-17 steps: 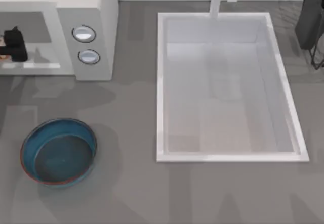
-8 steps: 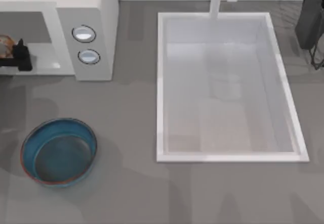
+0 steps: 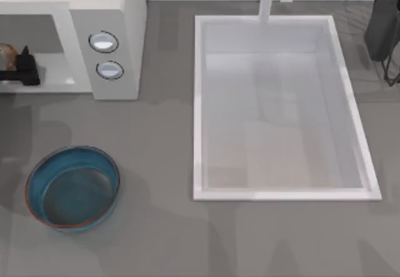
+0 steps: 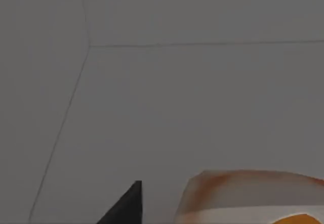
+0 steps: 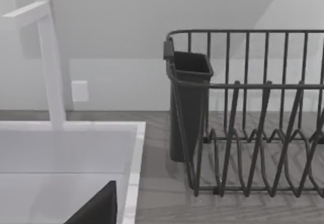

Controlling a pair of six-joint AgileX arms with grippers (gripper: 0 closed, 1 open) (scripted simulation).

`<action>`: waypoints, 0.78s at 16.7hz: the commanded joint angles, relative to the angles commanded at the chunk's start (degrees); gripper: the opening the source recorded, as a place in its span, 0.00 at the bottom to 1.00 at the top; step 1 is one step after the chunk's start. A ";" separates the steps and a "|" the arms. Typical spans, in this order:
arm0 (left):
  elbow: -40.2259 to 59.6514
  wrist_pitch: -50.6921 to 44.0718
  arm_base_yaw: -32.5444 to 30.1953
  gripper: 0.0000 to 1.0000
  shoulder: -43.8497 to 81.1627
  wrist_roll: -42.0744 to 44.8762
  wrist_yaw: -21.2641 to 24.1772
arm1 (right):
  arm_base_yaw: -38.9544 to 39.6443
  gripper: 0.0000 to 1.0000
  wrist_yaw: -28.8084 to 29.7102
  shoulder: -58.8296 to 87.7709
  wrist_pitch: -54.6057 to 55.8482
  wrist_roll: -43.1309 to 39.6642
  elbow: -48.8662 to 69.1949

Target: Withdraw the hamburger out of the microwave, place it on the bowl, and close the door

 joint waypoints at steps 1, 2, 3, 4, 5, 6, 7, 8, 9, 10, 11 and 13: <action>0.68 -0.43 -0.05 1.00 0.57 -0.02 -0.05 | 0.00 1.00 0.00 0.00 0.00 0.00 0.00; 2.00 -1.26 -0.15 1.00 1.62 -0.05 -0.14 | 0.00 1.00 0.00 0.00 0.00 0.00 0.00; 3.91 -2.41 -0.29 1.00 3.04 -0.10 -0.27 | 0.00 1.00 0.00 0.00 0.00 0.00 0.00; 6.43 -3.86 -0.46 1.00 4.75 -0.16 -0.44 | 0.00 1.00 0.00 0.00 0.00 0.00 0.00; 9.56 -5.58 -0.67 1.00 6.70 -0.23 -0.65 | 0.00 1.00 0.00 0.00 0.00 0.00 0.00; 13.22 -7.50 -0.91 1.00 8.82 -0.31 -0.87 | 0.00 1.00 0.00 0.00 0.00 0.00 0.00; 17.31 -9.61 -1.17 1.00 11.08 -0.40 -1.13 | 0.00 1.00 0.00 0.00 0.00 0.00 0.00; 21.64 -11.84 -1.45 1.00 13.39 -0.50 -1.40 | 0.00 1.00 0.00 0.00 0.00 0.00 0.00; 26.10 -14.15 -1.74 1.00 15.68 -0.60 -1.68 | 0.00 1.00 0.00 0.00 0.00 0.00 0.00; 30.50 -16.49 -2.03 1.00 17.91 -0.71 -1.97 | 0.00 1.00 0.00 0.00 0.00 0.00 0.00; 34.70 -18.80 -2.32 1.00 20.02 -0.81 -2.26 | 0.00 1.00 0.00 0.00 0.00 0.00 0.00; 41.79 -23.08 -2.87 1.00 23.78 -1.00 -2.80 | 0.00 1.00 0.00 0.00 0.00 0.00 0.00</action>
